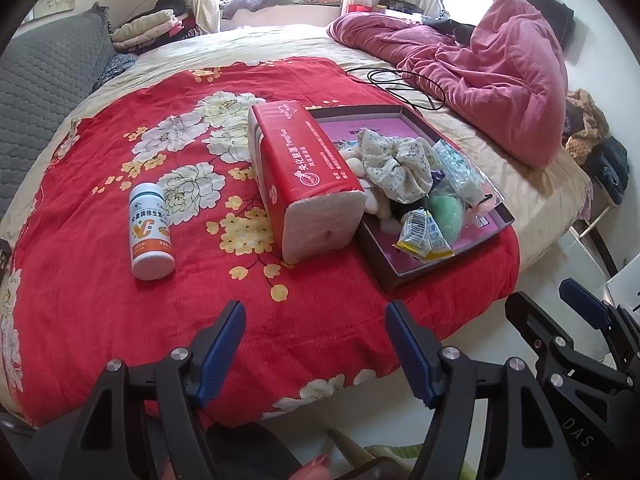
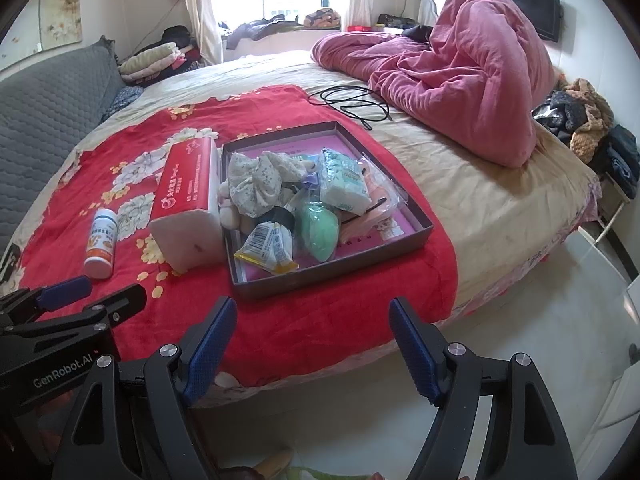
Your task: Organize soft objects
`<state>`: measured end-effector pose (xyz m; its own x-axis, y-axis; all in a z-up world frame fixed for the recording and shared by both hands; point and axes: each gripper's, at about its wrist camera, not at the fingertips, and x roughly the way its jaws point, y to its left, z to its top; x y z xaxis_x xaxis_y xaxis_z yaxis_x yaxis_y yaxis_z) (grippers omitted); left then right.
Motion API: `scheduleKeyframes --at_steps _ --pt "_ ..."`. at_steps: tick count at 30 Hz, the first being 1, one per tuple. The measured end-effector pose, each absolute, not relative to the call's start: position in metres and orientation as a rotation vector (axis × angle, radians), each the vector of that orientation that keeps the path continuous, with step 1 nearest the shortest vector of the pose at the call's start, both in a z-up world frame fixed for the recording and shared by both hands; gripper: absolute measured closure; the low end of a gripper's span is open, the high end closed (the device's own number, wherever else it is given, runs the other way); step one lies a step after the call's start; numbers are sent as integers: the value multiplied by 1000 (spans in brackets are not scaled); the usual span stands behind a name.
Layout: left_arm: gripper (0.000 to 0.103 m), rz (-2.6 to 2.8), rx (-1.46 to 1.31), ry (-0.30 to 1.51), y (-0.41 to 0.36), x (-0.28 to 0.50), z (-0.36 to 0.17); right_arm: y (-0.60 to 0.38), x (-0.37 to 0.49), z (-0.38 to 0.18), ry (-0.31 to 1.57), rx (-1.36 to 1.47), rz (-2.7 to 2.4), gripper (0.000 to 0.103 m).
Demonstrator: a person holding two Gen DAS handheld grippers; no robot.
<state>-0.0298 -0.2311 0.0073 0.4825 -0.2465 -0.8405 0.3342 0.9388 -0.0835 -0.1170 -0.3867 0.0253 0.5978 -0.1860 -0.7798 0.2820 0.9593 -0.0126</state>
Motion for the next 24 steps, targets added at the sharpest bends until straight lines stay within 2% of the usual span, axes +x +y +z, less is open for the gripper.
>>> scheduleKeyframes --at_steps 24 --pt "31 -342 107 1013 -230 -32 7 -380 -116 23 909 101 -252 24"
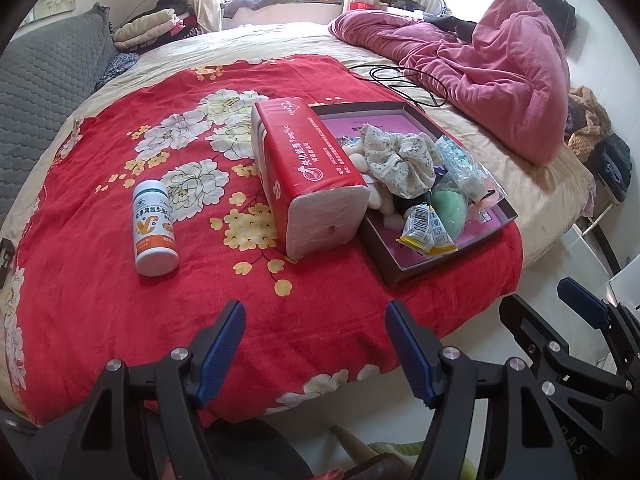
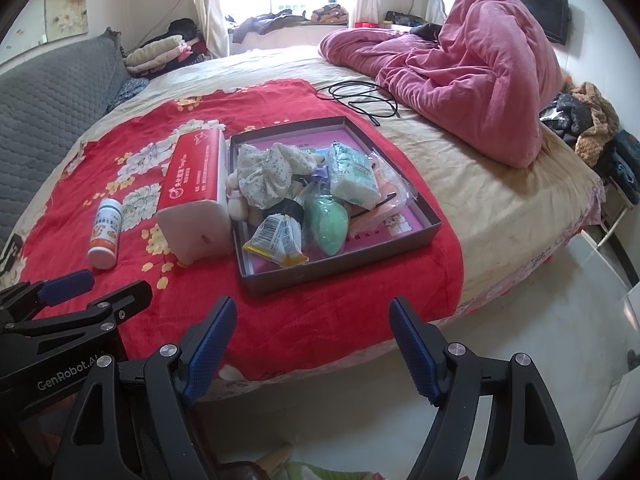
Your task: Organize soft objects
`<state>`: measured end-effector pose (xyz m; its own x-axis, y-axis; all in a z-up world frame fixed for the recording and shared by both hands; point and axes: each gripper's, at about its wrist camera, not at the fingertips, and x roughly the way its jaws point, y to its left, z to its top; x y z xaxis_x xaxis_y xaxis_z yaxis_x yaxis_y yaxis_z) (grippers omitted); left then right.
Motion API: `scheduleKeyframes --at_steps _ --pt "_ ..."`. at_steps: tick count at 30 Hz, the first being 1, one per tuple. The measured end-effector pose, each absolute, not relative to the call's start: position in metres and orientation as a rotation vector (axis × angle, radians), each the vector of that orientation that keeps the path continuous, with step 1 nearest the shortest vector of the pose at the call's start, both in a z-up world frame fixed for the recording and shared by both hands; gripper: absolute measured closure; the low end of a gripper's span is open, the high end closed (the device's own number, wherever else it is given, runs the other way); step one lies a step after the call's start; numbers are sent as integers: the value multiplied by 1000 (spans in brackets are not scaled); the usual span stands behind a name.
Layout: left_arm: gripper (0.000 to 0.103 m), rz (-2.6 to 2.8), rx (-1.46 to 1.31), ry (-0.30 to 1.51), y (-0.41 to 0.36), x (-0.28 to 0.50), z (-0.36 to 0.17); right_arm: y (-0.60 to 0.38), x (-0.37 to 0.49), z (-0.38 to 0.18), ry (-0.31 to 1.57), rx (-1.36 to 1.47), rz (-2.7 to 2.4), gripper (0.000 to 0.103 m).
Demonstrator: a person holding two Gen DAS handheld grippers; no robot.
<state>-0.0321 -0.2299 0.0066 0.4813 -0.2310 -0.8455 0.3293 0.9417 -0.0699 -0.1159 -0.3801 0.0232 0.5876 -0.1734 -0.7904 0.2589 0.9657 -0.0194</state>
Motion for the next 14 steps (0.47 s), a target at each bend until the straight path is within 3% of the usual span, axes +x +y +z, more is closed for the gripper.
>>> scheduleKeyframes --at_steps 14 --pt "31 -331 105 1011 -228 -32 9 -381 -116 24 904 97 -254 24"
